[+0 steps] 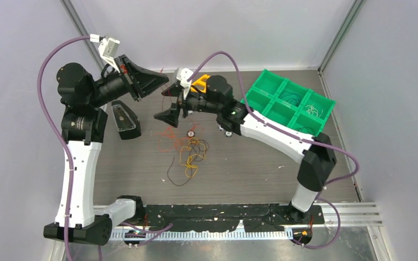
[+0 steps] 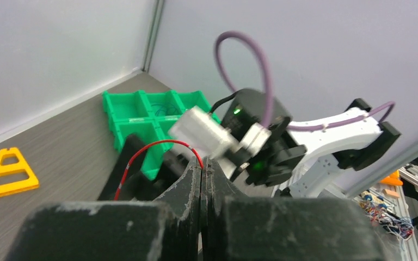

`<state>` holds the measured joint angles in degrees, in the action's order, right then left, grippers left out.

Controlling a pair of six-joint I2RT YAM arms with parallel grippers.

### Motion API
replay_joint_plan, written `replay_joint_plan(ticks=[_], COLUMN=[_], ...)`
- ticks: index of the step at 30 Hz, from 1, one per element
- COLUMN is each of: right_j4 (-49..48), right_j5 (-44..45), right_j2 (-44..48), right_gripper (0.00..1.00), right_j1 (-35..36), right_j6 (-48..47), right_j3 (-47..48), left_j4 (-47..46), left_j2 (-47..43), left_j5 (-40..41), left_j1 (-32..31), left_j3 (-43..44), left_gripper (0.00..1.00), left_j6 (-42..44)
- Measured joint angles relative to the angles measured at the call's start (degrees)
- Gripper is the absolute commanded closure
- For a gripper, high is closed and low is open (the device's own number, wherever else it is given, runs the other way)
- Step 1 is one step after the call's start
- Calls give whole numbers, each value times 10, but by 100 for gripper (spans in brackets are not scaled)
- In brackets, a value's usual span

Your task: Untangle the cables

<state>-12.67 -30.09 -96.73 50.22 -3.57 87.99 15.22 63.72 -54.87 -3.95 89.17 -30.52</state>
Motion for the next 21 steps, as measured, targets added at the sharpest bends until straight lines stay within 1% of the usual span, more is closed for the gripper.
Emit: replay_joint_plan(ticks=[1, 2, 3, 4, 5, 6, 8, 10, 13, 15, 16, 18, 19, 20, 21], right_j4=[-8, -15, -24, -34, -39, -41, -68, -99, -124, -122, -119, -109, -99, -89, -77], right_j5=[3, 5, 7, 9, 12, 12, 14, 14, 16, 18, 19, 20, 20, 20, 19], right_j2=[-18, -31, -45, -56, -64, -67, -68, -63, -63, -63, -64, -65, -65, -65, -65], right_gripper=[23, 38, 47, 62, 68, 79, 88, 90, 89, 88, 85, 66, 44, 35, 24], right_j1=[3, 5, 6, 7, 7, 6, 3, -1, -5, -6, -6, -8, -10, -12, -14], right_j6=[1, 1, 4, 4, 5, 7, 9, 7, 5, -1, -7, -20, -26, -32, -33], right_j3=[10, 18, 25, 26, 25, 22, -14, -68, -160, -212, -238, -277, -292, -300, -303], left_j4=[-5, -14, -21, -29, -37, -45, -72, -94, -118, -135, -144, -163, -171, -177, -181], left_j2=[2, 3, 5, 8, 12, 18, 31, 45, 63, 68, 69, 68, 66, 66, 64], left_j5=[-6, -12, -16, -20, -23, -24, -25, -26, -26, -26, -25, -25, -24, -23, -23], left_j1=[-3, -4, -4, -4, -4, -2, 5, 18, 31, 33, 36, 45, 48, 51, 53], left_j3=[0, 0, 1, 5, 12, 24, 55, 96, 157, 188, 198, 210, 213, 213, 212], left_gripper=[100, 100, 100, 100, 100, 100, 100, 100, 100, 100, 100, 100, 100, 100, 100], left_j6=[-6, -13, -23, -33, -44, -57, -85, -112, -137, -150, -156, -163, -168, -171, -172])
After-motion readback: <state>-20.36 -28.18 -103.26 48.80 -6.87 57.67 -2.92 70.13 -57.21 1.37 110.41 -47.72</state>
